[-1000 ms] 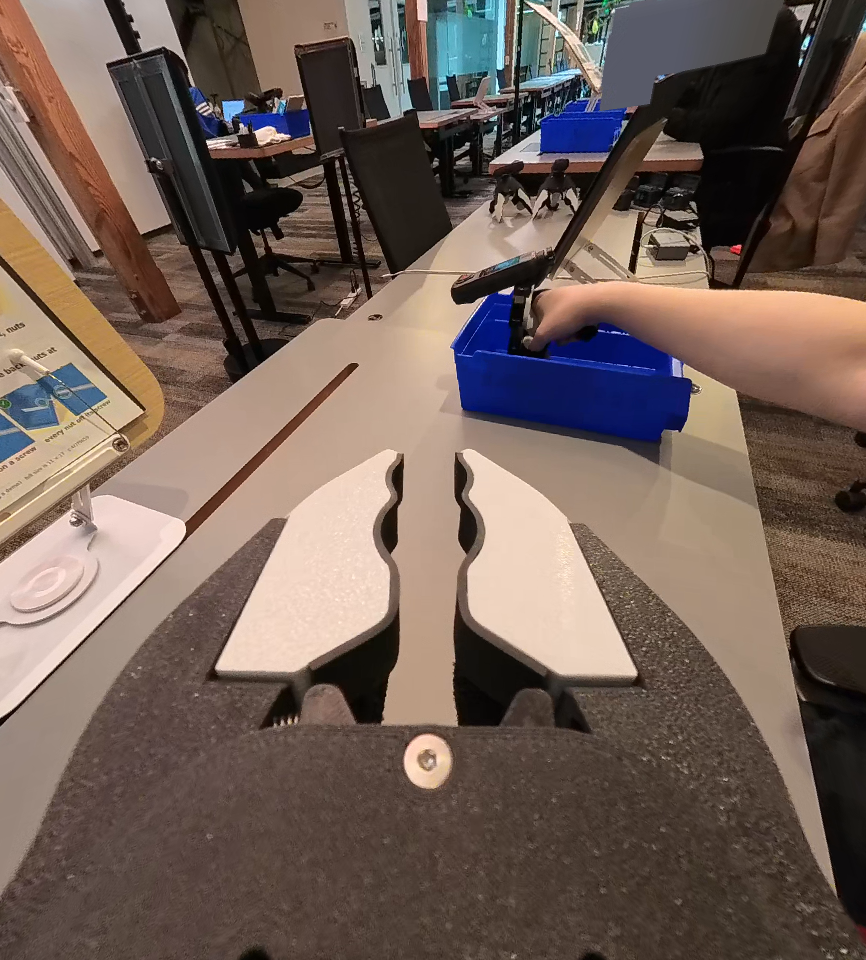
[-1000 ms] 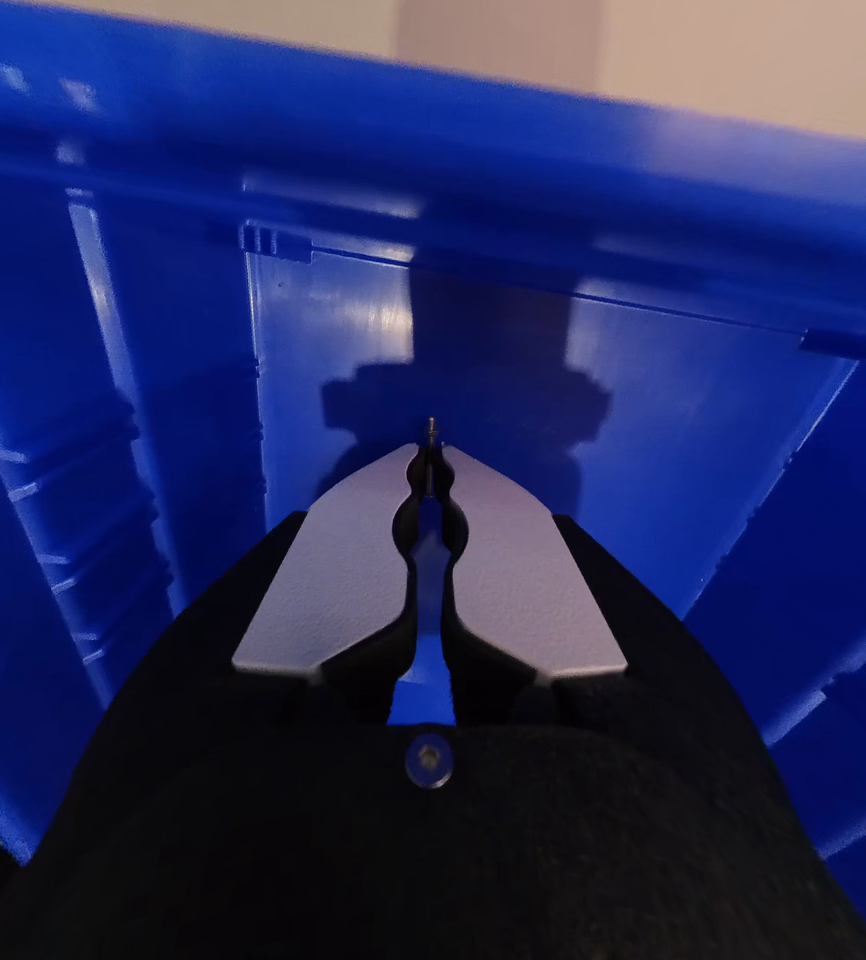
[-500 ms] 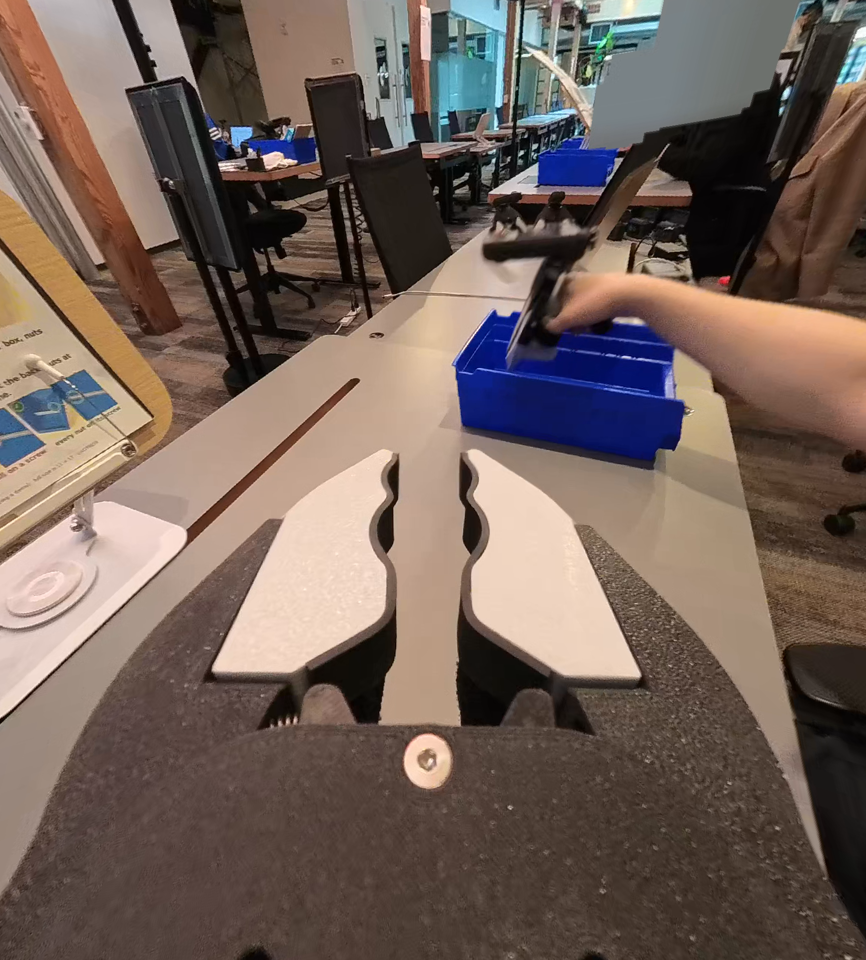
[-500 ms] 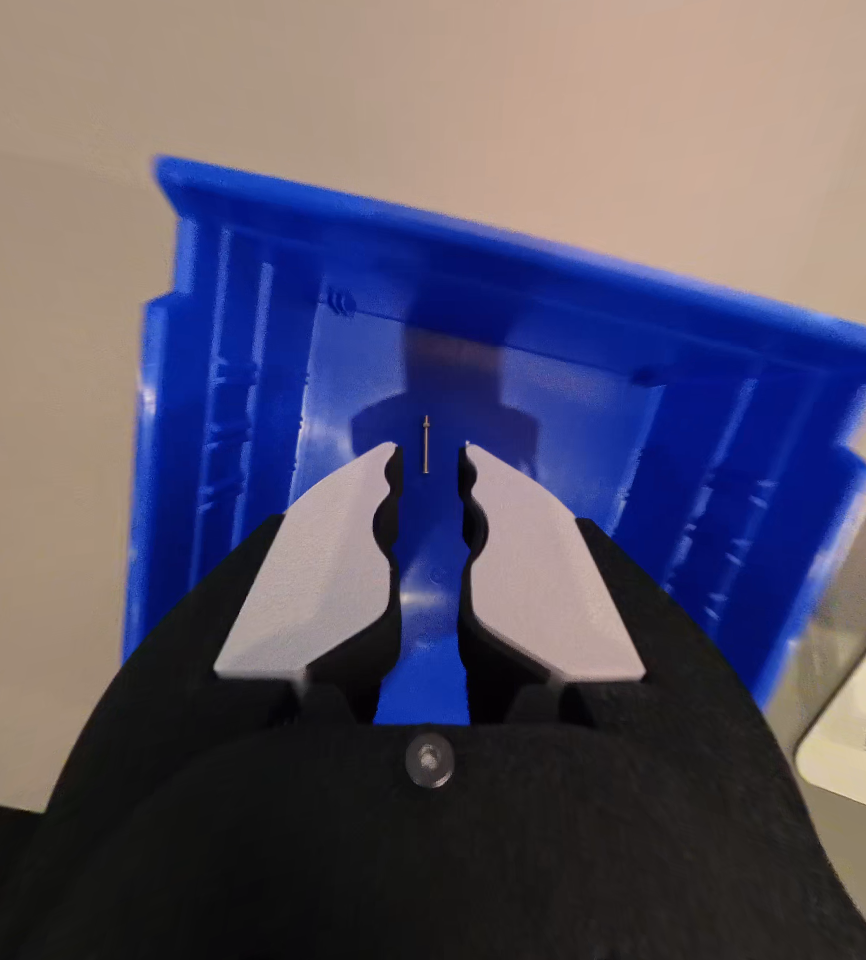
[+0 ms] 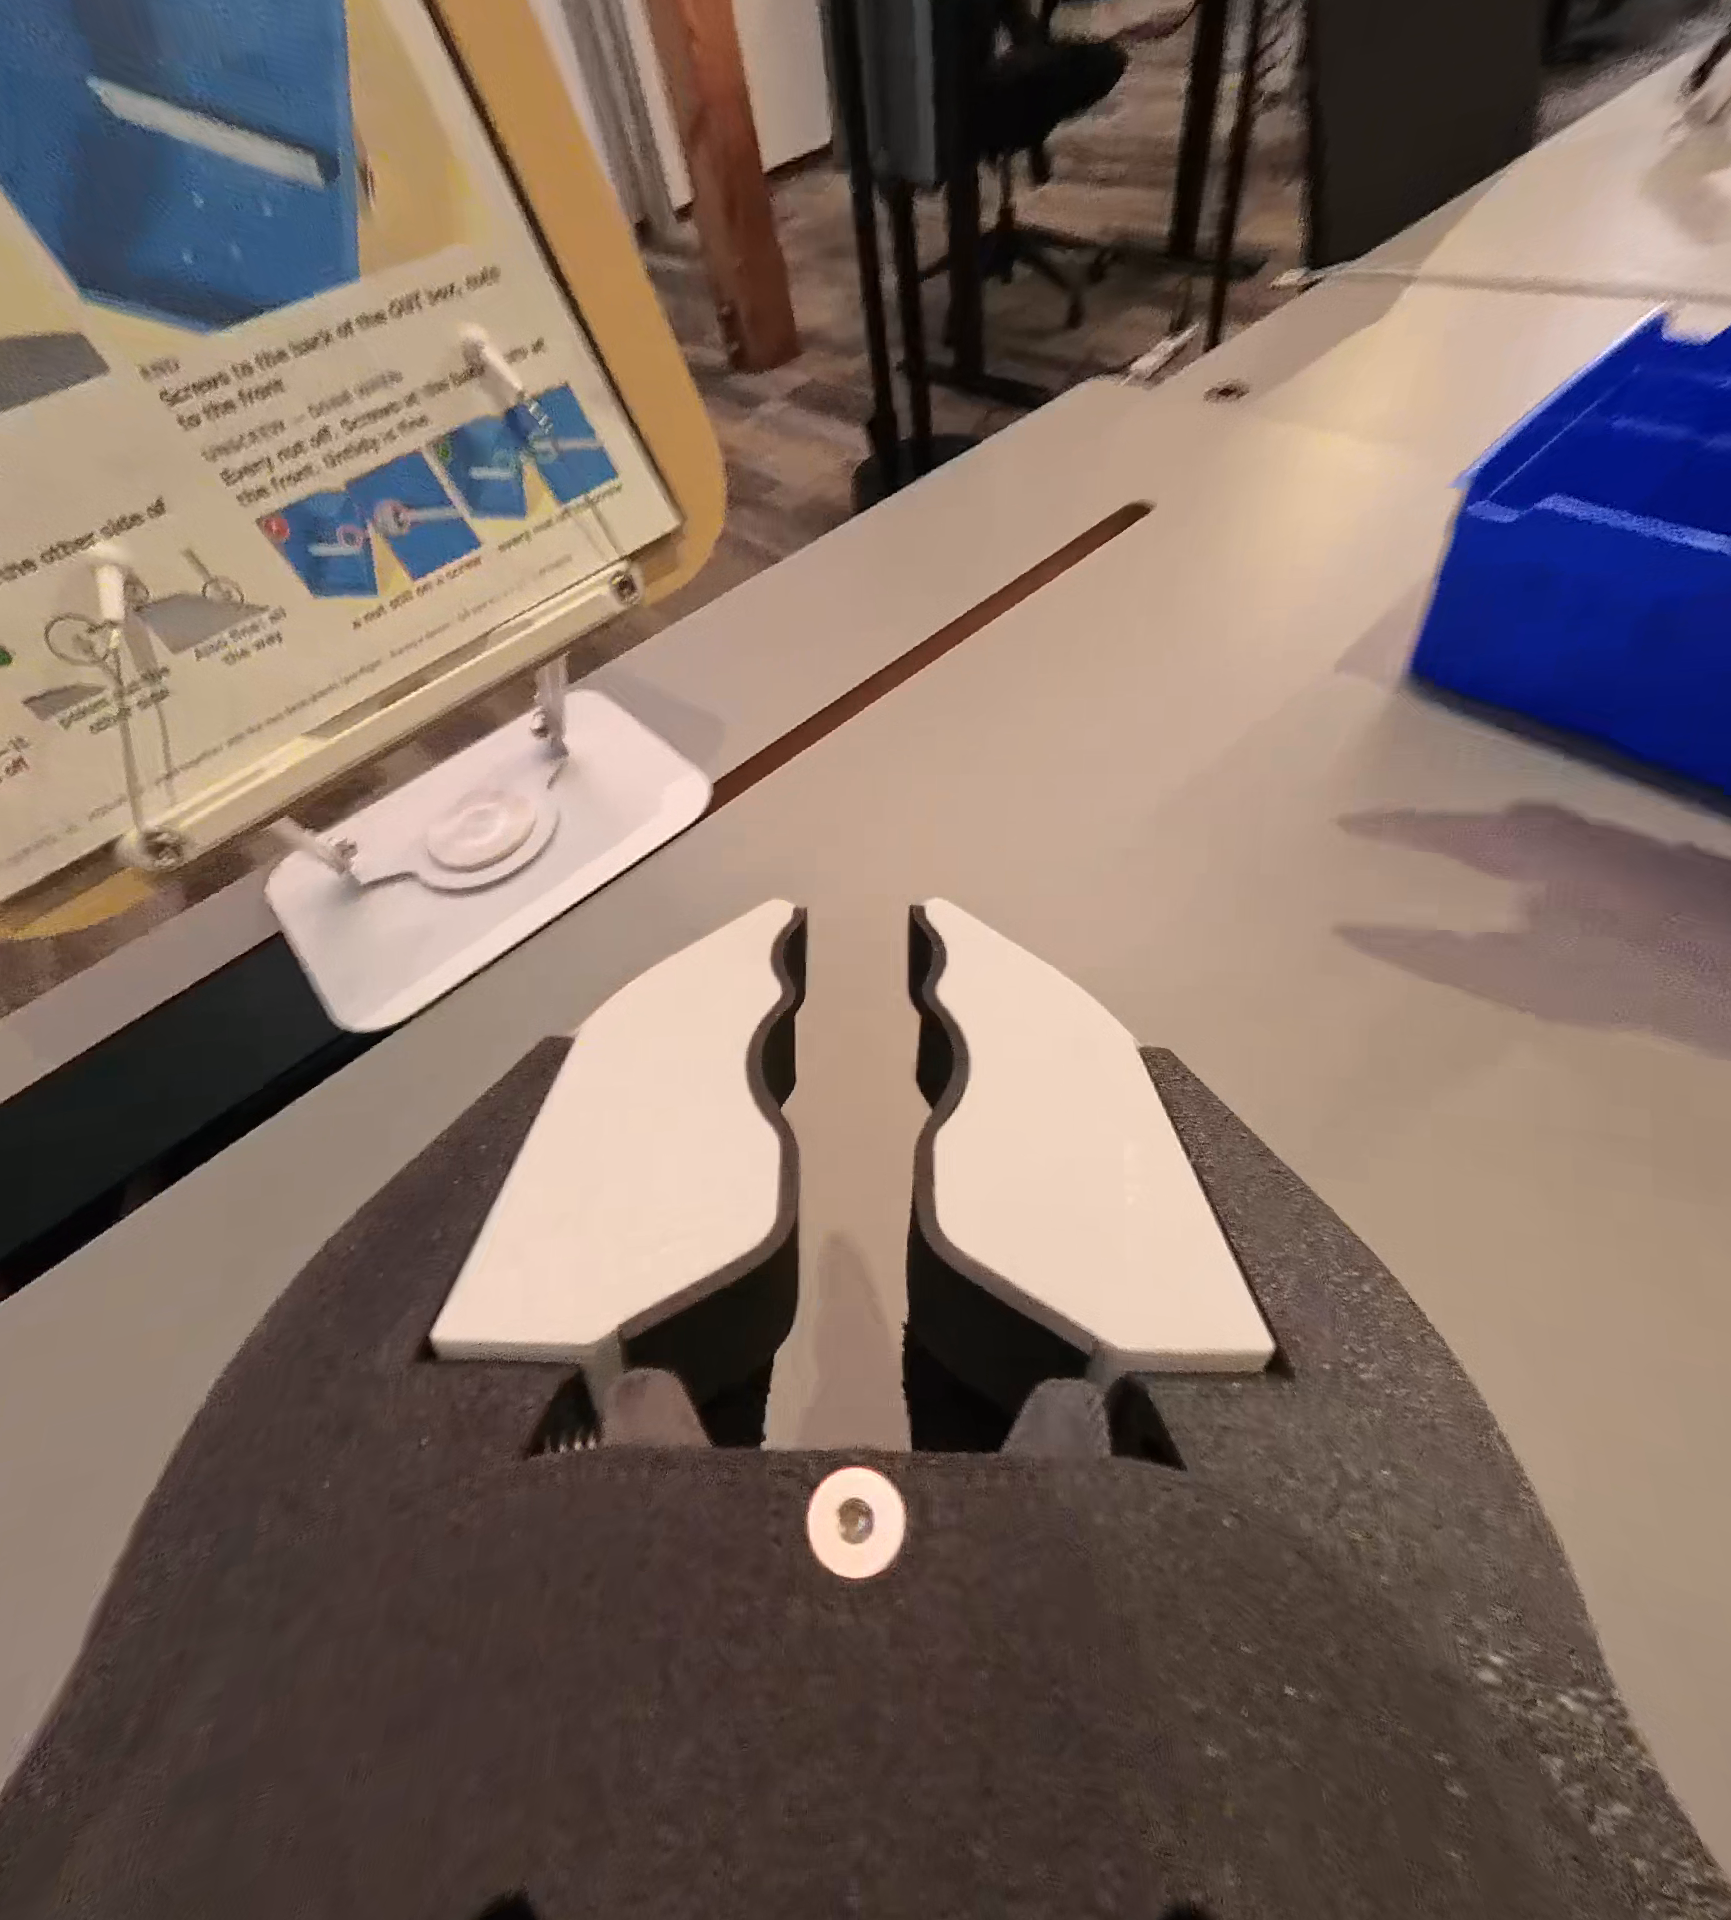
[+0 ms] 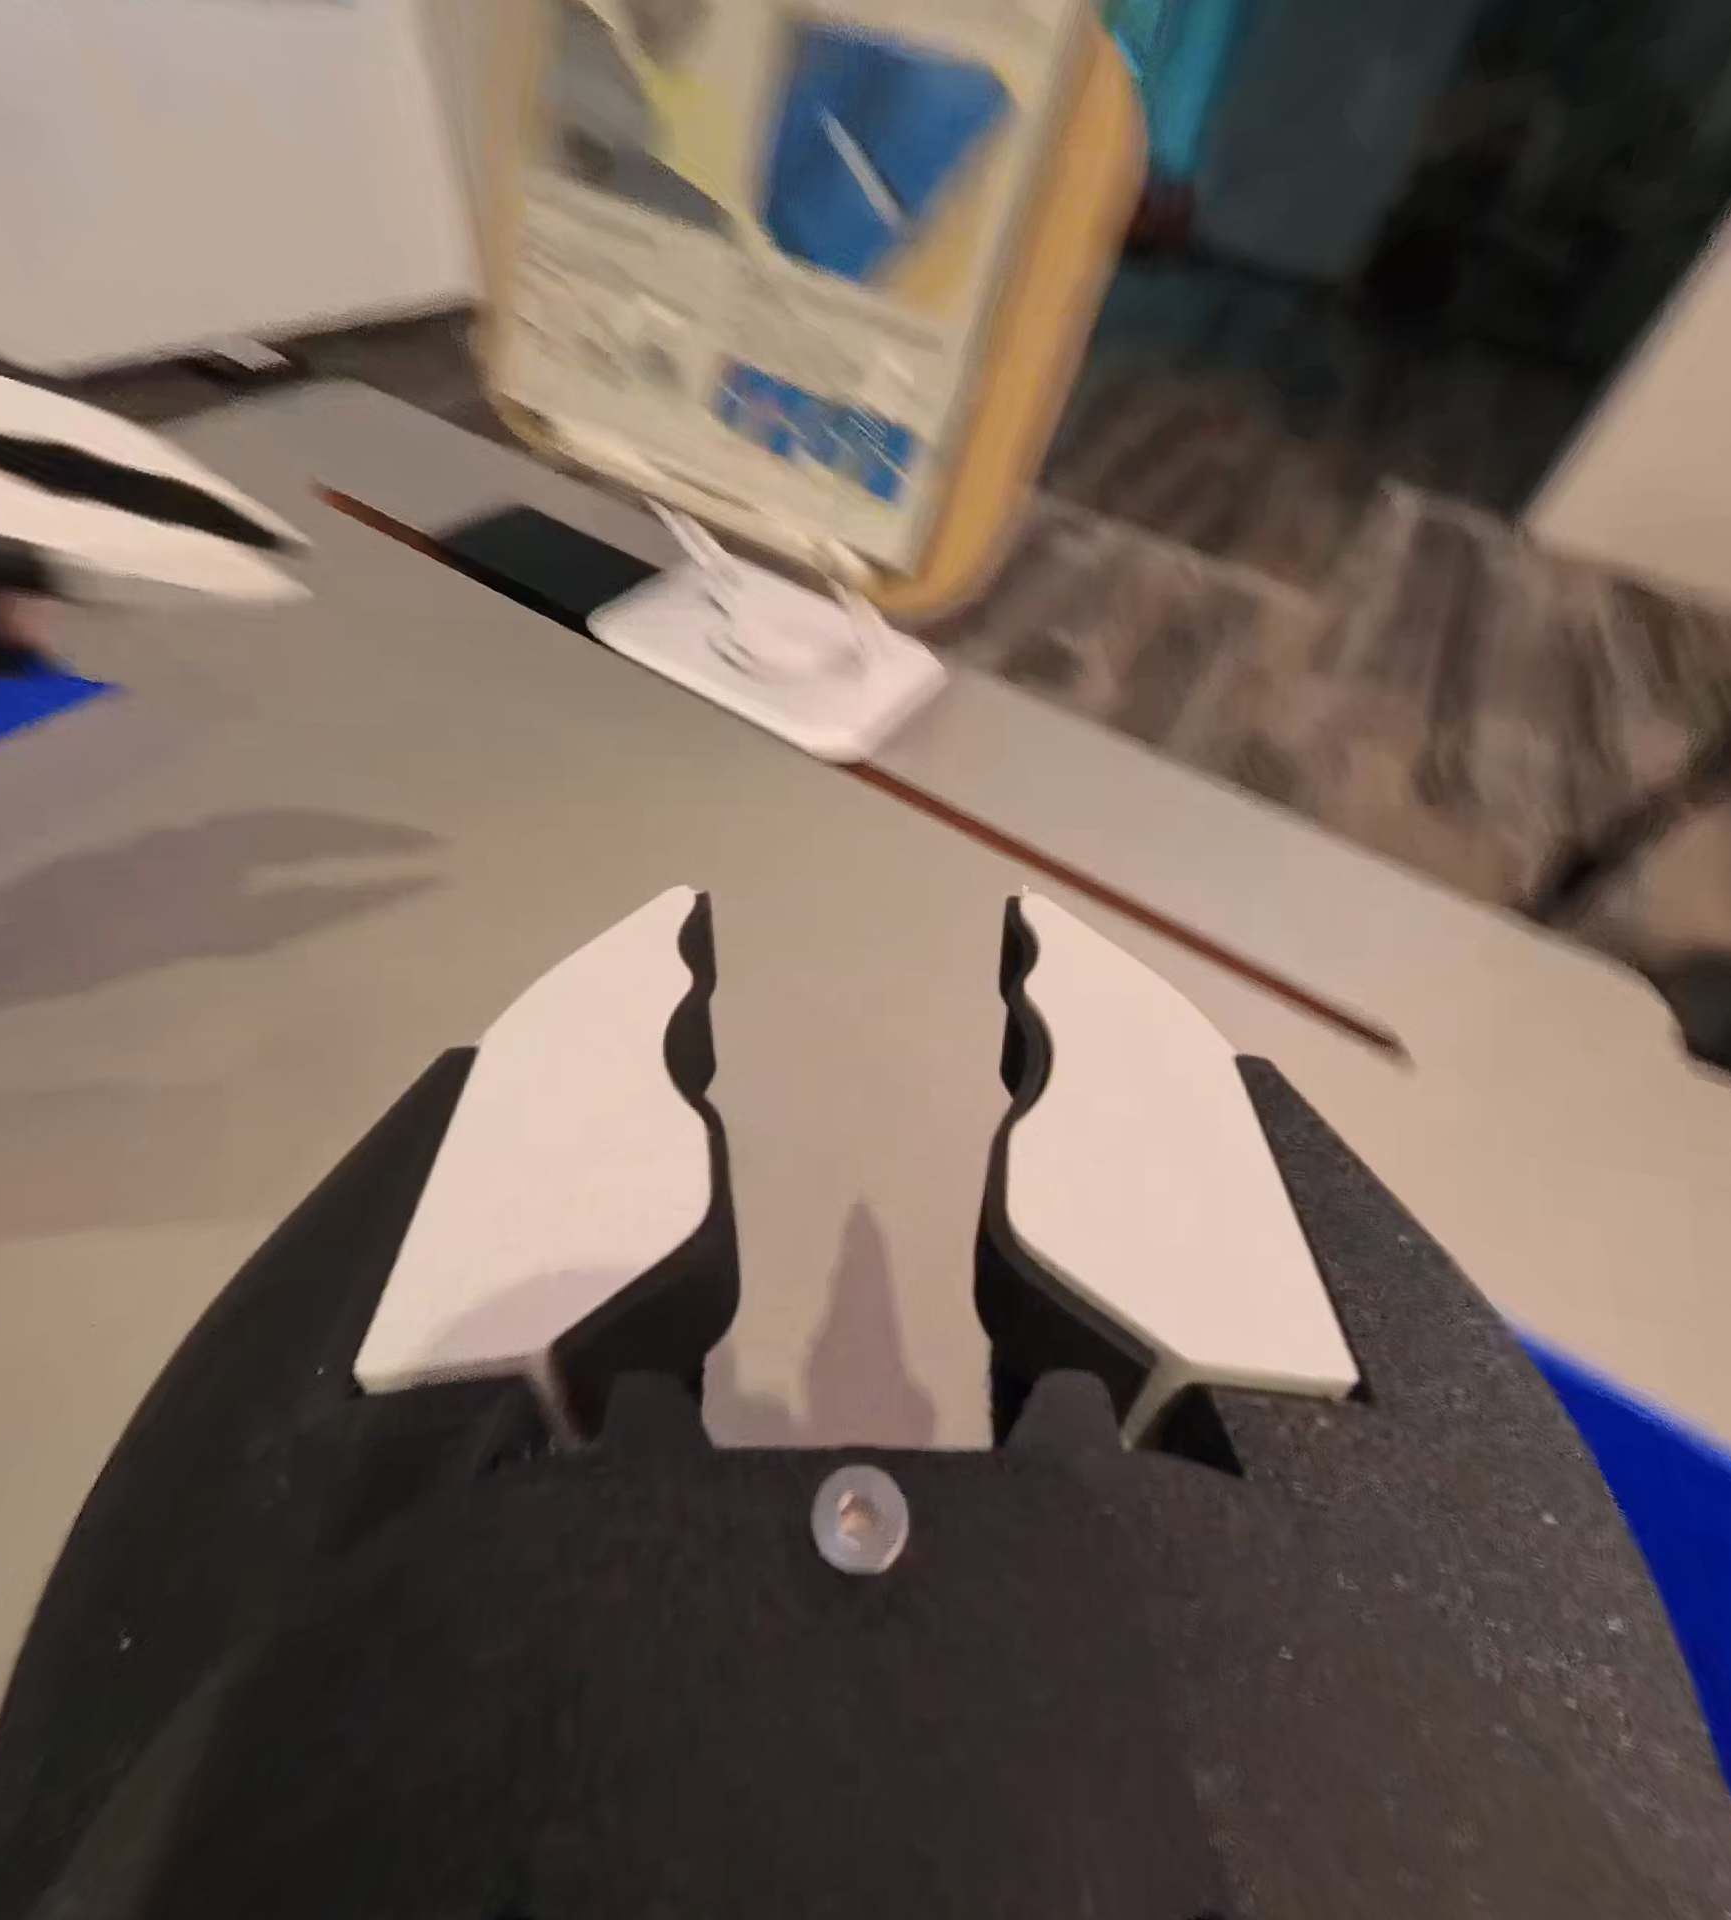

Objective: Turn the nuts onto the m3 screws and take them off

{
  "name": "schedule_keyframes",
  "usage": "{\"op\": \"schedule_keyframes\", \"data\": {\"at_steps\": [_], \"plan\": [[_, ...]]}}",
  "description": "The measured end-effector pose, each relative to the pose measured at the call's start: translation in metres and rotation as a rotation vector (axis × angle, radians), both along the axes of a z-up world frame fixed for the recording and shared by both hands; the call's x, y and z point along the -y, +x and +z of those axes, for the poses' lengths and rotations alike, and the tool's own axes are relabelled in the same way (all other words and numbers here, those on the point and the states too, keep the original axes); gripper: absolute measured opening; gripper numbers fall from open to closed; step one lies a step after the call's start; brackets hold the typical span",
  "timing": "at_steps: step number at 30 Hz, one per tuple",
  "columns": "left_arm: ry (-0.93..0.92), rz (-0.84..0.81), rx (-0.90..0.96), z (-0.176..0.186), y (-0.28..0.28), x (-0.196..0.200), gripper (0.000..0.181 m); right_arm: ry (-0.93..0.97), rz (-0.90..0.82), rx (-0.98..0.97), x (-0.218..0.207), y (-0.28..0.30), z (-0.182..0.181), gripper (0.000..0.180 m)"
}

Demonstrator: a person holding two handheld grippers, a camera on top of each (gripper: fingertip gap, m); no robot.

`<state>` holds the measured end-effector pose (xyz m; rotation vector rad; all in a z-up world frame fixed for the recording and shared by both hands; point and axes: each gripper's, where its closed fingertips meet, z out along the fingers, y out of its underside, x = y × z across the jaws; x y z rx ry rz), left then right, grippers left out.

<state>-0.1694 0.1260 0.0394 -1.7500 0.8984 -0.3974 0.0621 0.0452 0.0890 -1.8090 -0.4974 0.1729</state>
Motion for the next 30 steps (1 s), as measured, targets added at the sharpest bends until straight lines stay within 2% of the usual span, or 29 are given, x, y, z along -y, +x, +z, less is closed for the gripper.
{"op": "schedule_keyframes", "data": {"at_steps": [5, 8, 13, 15, 18, 21, 30], "plan": [[0.059, 0.121, -0.195, -0.027, -0.011, -0.02, 0.024, 0.4, 0.551, -0.074, 0.053, -0.147, 0.046, 0.057], [0.068, 0.181, -0.331, -0.043, -0.019, -0.026, 0.024, 0.592, 0.834, -0.055, 0.098, -0.206, 0.054, 0.051], [0.13, 0.266, -0.418, -0.049, -0.026, -0.037, 0.025, 0.79, 1.095, -0.029, 0.152, -0.268, 0.053, 0.065], [0.168, 0.284, -0.426, -0.046, -0.028, -0.04, 0.026, 0.814, 1.205, 0.014, 0.172, -0.289, 0.041, 0.061], [0.204, 0.303, -0.436, -0.042, -0.031, -0.043, 0.03, 0.85, 1.28, 0.091, 0.185, -0.312, 0.028, 0.064], [0.244, 0.319, -0.433, -0.037, -0.032, -0.045, 0.032, 0.891, 1.329, 0.228, 0.186, -0.327, 0.011, 0.059], [0.325, 0.319, -0.445, -0.028, -0.026, -0.042, 0.032, 0.896, 1.381, 0.459, 0.162, -0.346, -0.022, 0.056]]}}
